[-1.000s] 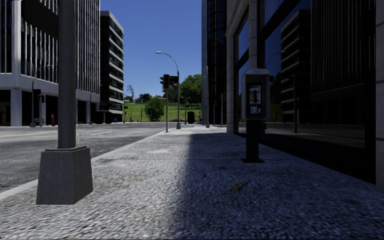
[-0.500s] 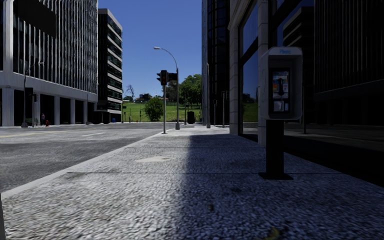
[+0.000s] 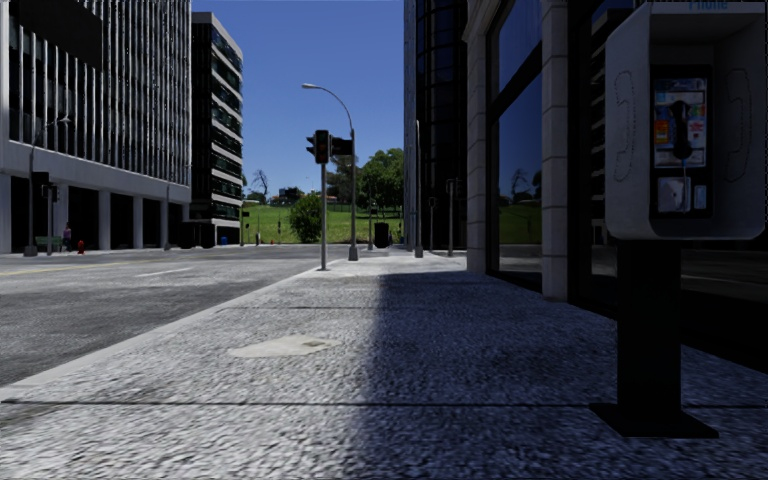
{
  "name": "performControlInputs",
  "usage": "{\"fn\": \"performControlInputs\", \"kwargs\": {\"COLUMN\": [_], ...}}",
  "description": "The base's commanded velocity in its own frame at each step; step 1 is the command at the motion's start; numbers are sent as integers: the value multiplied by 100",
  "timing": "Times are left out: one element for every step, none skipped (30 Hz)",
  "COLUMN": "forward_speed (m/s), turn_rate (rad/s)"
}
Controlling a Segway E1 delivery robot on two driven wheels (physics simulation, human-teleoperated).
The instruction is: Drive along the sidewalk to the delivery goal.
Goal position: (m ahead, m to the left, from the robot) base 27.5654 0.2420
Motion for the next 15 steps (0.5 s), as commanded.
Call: {"fn": "performControlInputs", "kwargs": {"forward_speed": [200,200,200,200,200,200,200,200,200,200,200,200,200,200,200], "turn_rate": [0,0,0,0,0,0,0,0,0,0,0,0,0,0,0]}}
